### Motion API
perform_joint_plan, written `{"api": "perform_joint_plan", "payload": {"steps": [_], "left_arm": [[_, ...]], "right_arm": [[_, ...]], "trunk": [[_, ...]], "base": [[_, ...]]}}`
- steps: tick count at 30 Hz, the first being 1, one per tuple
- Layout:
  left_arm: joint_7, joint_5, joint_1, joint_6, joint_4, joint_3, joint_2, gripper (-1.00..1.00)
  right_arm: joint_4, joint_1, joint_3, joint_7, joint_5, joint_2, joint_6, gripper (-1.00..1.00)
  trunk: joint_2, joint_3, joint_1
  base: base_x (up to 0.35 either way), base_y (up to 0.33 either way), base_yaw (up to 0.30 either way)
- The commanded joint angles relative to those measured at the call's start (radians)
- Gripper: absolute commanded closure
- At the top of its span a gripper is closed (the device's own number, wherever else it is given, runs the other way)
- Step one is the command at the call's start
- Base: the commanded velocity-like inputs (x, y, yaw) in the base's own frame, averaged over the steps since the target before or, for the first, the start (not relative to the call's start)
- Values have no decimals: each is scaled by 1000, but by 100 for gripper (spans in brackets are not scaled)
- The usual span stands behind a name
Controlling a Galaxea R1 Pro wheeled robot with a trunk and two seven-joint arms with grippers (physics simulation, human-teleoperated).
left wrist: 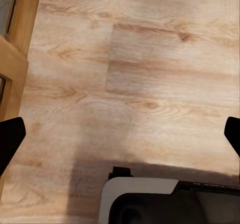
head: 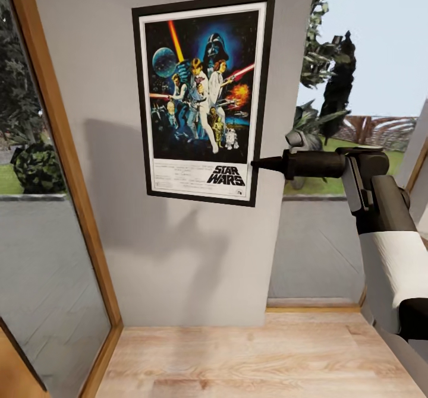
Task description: Pick up the poster from the kitchen countertop and hang it on one of the wall nails in the kitchen.
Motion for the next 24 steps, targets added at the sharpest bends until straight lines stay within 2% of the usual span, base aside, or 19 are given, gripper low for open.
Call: {"api": "perform_joint_plan", "payload": {"steps": [1,24], "left_arm": [[-8,0,0,0,-1,5,-1,-100],[-8,0,0,0,-1,5,-1,-100]], "right_arm": [[0,0,2,1,-7,-1,11,100],[1,0,2,1,-7,-1,11,100]], "trunk": [[0,0,1],[0,0,1]], "base": [[335,0,0],[335,0,0]]}}
